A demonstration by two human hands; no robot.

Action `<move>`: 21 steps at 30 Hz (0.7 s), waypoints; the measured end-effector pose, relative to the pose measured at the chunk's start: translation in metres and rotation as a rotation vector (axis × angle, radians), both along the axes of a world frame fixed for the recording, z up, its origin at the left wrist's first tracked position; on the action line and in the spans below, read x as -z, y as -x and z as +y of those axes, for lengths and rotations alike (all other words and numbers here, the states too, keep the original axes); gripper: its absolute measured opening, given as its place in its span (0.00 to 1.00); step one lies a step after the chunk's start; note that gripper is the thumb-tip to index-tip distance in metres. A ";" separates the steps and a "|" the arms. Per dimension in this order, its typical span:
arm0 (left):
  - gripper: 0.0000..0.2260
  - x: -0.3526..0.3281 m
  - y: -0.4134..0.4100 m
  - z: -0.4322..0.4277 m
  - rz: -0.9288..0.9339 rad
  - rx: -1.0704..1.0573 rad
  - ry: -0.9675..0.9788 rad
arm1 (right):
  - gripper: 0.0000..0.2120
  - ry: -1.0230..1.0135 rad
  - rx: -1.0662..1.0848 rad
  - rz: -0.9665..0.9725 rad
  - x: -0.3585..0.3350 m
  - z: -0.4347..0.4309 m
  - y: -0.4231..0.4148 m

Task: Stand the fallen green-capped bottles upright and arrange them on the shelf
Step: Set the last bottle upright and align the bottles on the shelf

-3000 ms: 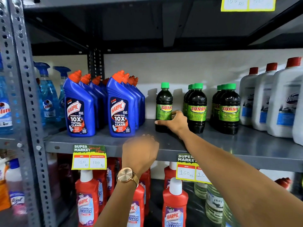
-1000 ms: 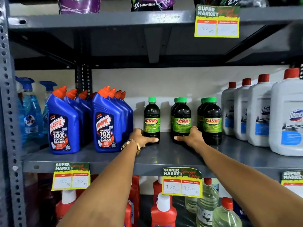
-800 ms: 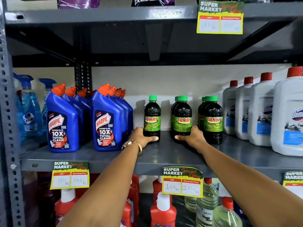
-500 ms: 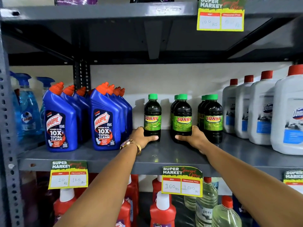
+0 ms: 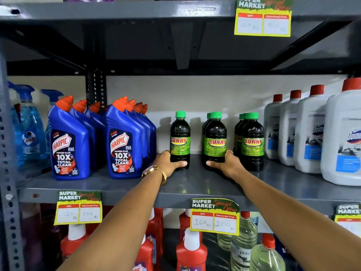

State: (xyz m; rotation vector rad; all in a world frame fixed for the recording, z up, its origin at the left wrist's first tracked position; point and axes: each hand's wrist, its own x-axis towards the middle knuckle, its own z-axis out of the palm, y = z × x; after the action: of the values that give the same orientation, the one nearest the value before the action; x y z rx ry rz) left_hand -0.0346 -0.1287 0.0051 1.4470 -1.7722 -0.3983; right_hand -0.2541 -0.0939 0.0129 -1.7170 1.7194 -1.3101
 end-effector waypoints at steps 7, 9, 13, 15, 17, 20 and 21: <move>0.30 -0.001 0.001 0.004 0.042 -0.040 -0.009 | 0.35 -0.001 -0.009 0.004 0.000 -0.002 0.001; 0.30 0.000 0.003 0.004 0.025 -0.054 -0.001 | 0.35 0.005 -0.007 0.009 0.001 -0.002 0.001; 0.29 -0.001 0.006 0.005 0.010 -0.063 0.024 | 0.35 0.006 -0.001 0.020 0.002 -0.002 0.002; 0.29 -0.002 0.006 0.008 0.011 -0.058 0.025 | 0.35 0.003 -0.005 0.020 0.001 0.000 0.001; 0.29 -0.003 0.006 0.009 0.016 -0.047 0.014 | 0.35 0.000 -0.008 0.018 -0.001 0.003 0.000; 0.29 -0.004 0.007 0.013 0.021 -0.061 0.013 | 0.35 -0.001 -0.007 0.020 -0.001 0.007 -0.002; 0.29 -0.004 0.007 0.015 0.024 -0.071 0.008 | 0.35 -0.006 -0.009 0.017 -0.002 0.009 -0.003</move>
State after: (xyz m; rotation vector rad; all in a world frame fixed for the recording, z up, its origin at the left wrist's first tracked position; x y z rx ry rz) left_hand -0.0418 -0.1139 0.0093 1.4886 -1.6970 -0.3698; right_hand -0.2512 -0.0854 0.0147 -1.7355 1.7208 -1.2886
